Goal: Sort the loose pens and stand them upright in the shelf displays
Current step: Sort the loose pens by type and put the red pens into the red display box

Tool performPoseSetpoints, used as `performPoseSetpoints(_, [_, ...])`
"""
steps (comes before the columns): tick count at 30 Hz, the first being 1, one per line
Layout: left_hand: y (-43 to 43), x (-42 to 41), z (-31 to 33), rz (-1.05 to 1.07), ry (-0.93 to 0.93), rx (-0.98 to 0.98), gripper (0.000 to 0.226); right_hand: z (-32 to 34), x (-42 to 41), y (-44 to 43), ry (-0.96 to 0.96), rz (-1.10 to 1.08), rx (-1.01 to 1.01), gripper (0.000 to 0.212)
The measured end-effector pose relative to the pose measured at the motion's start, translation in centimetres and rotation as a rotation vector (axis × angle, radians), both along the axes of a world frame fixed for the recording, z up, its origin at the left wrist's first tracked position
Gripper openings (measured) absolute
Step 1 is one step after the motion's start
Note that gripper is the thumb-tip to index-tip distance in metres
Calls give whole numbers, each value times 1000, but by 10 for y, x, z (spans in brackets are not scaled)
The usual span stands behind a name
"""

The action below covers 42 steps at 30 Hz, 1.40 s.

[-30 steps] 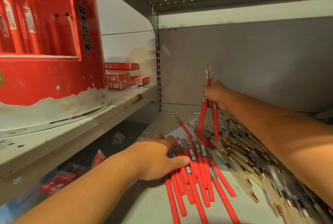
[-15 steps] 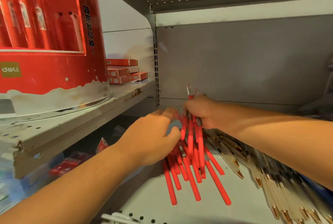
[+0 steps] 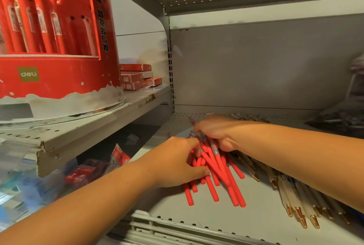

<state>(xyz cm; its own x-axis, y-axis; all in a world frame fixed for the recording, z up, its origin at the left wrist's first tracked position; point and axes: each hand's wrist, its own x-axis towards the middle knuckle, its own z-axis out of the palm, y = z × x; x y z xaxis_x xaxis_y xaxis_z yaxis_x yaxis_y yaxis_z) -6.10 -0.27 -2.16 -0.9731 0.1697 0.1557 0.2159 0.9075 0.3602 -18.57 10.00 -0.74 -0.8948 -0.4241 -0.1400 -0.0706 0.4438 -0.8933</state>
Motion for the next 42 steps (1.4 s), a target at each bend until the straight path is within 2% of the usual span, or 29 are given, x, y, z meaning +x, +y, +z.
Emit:
performPoseSetpoints(5, [-3,-3,1,31,123,-107,19,2,-3,10,-31,-1,-14,14])
performPoseSetpoints(8, [-5,-7,4,60,132,-115,24,6,-8,20,-53,68,-6,18])
performPoseSetpoints(10, [-8,-10,7,84,95,-18,24,7,-10,27,35,111,59,18])
performPoseSetpoints(12, [-9,-14,9,105,53,69,22,10,-9,35,139,146,108,10])
performPoseSetpoints(15, [-13,-20,11,127,55,37,19,17,-6,53,286,150,186,12])
performPoseSetpoints(18, [-14,-26,14,153,71,2,20,22,10,74,409,204,382,8])
performPoseSetpoints(21, [-15,-36,19,215,75,43,17,24,36,96,533,324,607,37])
performPoseSetpoints(25, [-11,-50,19,260,-35,196,20,21,62,118,448,548,682,71])
performPoseSetpoints(28, [-7,-57,18,282,-24,192,21,17,66,122,509,632,716,85])
performPoseSetpoints(30, [-6,-60,18,294,-6,159,18,12,66,122,587,606,690,82])
performPoseSetpoints(34, [-7,-63,20,315,18,70,12,3,62,117,781,554,658,61])
performPoseSetpoints(37, [-7,-58,16,302,37,37,12,7,51,112,757,525,594,46])
performPoseSetpoints(39, [-7,-50,14,233,73,59,20,14,33,105,724,459,533,28])
performPoseSetpoints(42, [-2,-32,13,-17,-23,15,47,22,-6,83,725,376,432,13])
